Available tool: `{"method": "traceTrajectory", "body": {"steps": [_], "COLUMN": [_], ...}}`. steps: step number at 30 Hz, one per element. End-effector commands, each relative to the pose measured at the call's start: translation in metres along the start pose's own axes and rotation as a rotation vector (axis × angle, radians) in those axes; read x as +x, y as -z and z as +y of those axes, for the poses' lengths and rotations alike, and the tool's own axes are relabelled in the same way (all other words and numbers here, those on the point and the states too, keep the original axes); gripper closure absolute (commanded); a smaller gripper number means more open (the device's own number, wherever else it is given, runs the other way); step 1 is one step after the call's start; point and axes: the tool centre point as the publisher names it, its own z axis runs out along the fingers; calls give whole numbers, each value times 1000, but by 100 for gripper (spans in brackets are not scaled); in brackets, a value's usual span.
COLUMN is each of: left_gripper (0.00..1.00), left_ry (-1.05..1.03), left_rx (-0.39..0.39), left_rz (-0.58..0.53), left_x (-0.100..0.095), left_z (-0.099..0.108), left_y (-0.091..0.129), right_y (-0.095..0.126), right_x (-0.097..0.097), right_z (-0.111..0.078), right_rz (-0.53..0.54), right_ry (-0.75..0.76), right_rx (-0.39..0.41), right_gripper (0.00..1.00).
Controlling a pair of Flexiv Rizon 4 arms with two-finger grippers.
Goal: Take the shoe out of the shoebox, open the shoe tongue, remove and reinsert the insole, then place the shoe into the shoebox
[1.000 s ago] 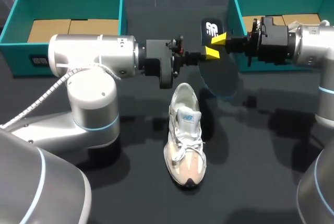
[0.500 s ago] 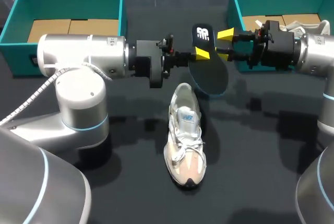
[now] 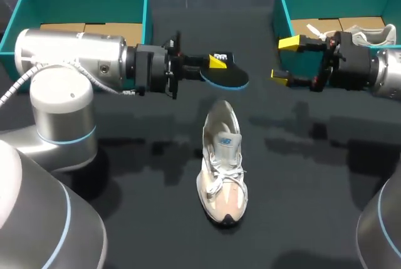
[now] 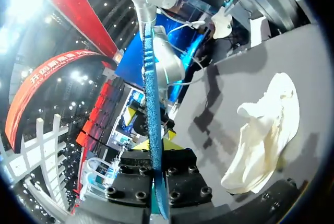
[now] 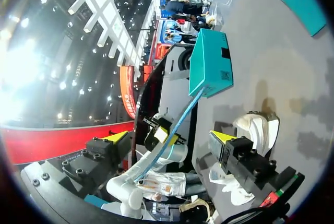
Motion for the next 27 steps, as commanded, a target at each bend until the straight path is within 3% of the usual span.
{"method": "traceTrajectory", "body": {"steps": [1, 9, 17, 20, 27], "left_gripper": [100, 100, 100, 100, 100], "left_ry": [131, 171, 687, 1063, 1063], "left_rx": [14, 23, 69, 84, 84], "left_rz": [58, 69, 63, 50, 50], "left_x": [-5, -5, -18, -29, -29], "left_z": [1, 0, 4, 7, 7], "left_y": [3, 1, 0, 4, 4], "right_y": [1, 1, 1, 1, 1], "right_x": [2, 2, 2, 2, 2], "right_z": [-3, -3, -3, -3, -3], "right_rz": [-4, -4, -4, -4, -4], "right_ry": [-1, -1, -1, -1, -1], "right_rx": [-3, -3, -3, -3, -3], "right_gripper": [0, 0, 0, 0, 0]}}
